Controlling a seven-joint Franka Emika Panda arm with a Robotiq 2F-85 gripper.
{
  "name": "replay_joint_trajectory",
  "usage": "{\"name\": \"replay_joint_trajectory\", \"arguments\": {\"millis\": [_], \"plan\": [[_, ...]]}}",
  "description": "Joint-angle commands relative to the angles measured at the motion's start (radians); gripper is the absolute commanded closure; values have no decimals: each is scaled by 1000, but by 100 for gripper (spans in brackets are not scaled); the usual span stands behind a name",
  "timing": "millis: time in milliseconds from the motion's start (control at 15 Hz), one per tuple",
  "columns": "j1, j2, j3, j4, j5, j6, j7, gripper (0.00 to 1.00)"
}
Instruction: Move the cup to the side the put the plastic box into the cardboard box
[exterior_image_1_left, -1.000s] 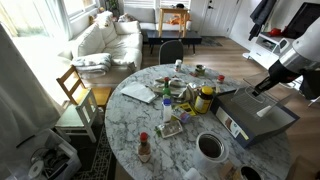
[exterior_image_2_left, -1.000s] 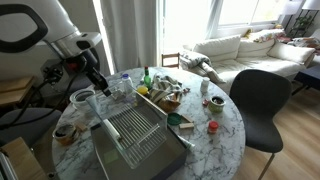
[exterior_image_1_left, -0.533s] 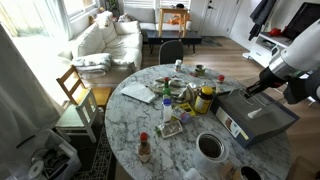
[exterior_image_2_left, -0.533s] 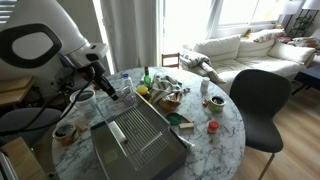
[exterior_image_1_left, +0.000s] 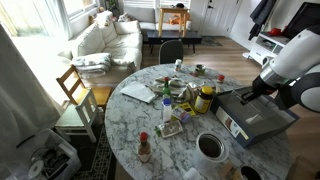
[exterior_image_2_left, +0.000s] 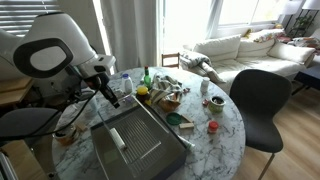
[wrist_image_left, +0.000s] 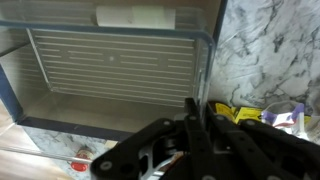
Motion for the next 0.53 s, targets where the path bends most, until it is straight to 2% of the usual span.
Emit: {"name": "replay_joint_trajectory", "arguments": {"millis": [0, 133, 267, 333, 400, 467], "plan": [[3, 52, -8, 23, -21, 47, 17, 98], [5, 75, -9, 24, -22, 68, 21, 98], [9, 90, -13, 29, -20, 74, 20, 89], [8, 95, -14, 31, -25, 77, 23, 98], [8, 99, -16, 33, -26, 79, 25, 95], [10, 102, -20, 34, -25, 83, 26, 98]]}}
